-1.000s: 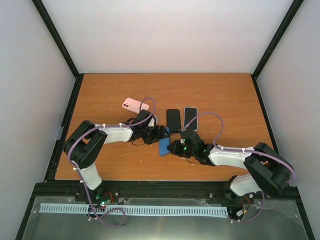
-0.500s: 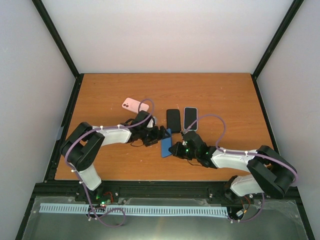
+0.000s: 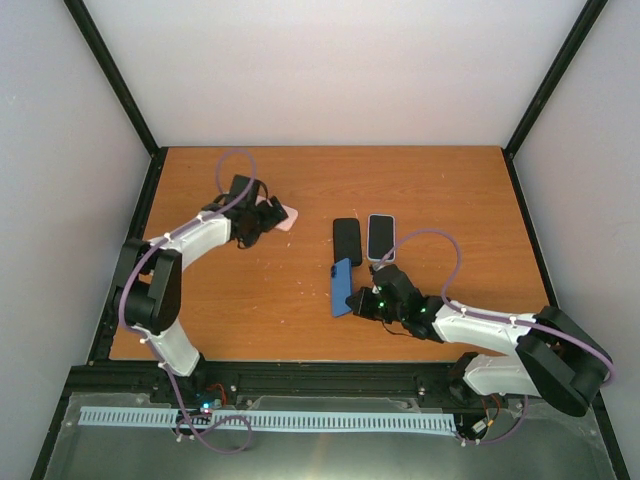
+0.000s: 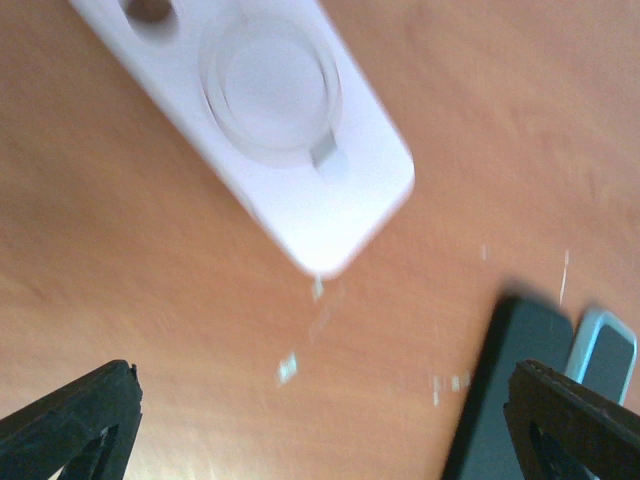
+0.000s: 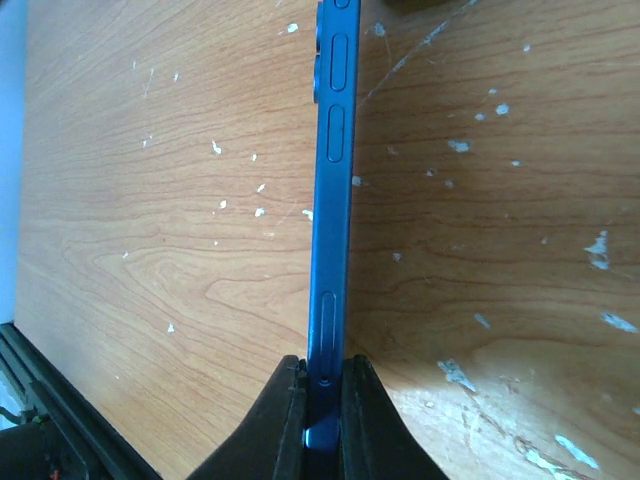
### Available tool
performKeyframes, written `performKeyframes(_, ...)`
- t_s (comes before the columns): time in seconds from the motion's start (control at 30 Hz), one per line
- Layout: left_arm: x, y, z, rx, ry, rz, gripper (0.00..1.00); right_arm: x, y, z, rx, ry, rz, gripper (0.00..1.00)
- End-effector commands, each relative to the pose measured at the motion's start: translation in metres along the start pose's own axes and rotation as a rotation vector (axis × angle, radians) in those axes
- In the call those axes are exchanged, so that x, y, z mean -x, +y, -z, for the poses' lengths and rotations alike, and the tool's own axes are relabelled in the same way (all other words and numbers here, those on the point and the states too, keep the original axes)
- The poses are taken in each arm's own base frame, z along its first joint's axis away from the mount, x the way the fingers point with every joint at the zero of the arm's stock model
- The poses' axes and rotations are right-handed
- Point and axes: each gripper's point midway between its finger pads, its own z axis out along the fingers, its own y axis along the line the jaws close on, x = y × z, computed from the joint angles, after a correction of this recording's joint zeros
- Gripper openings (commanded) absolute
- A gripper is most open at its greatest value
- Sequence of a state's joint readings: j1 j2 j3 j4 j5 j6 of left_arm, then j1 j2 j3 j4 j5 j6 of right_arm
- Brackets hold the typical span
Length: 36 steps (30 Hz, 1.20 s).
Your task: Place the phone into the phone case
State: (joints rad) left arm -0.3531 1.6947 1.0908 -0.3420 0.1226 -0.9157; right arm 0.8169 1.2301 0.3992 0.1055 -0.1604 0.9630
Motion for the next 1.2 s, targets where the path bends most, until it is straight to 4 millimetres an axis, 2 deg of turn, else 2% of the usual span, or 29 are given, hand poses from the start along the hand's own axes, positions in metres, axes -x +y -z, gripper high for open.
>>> performKeyframes(0.0, 0.067, -0.007, 0.007, 0.004, -0.151, -0.032, 0.99, 0.016, 0.016, 0.007, 0.018, -0.06, 0.048, 0.03)
performKeyframes(0.13, 0.101, -0.025, -0.002, -0.044, -0.179, -0.055, 0.99, 0.02, 0.02, 0.007, 0.023, -0.064, 0.055, 0.03)
performKeyframes(0.33, 0.123, -0.046, -0.037, -0.067, -0.154, -0.073, 0.99, 0.022, 0.021, 0.007, 0.01, -0.068, 0.066, 0.03)
performKeyframes(0.5, 0.126, -0.05, -0.072, -0.069, -0.096, -0.092, 0.99, 0.028, 0.024, 0.011, 0.004, -0.087, 0.074, 0.03)
performKeyframes(0.63, 0.128, -0.052, -0.09, -0.077, -0.083, -0.109, 0.99, 0.03, 0.022, 0.016, -0.007, -0.104, 0.08, 0.03)
performKeyframes(0.83, 0.125, -0.063, -0.103, -0.15, -0.052, -0.127, 0.99, 0.03, 0.02, 0.02, -0.015, -0.114, 0.083, 0.03)
performKeyframes(1.0, 0.114, -0.061, -0.118, -0.17, 0.001, -0.122, 1.0, 0.03, 0.021, 0.018, -0.013, -0.112, 0.078, 0.03)
performKeyframes(1.17, 0.098, -0.055, -0.125, -0.151, 0.056, -0.127, 0.99, 0.032, 0.02, 0.02, -0.02, -0.122, 0.079, 0.03)
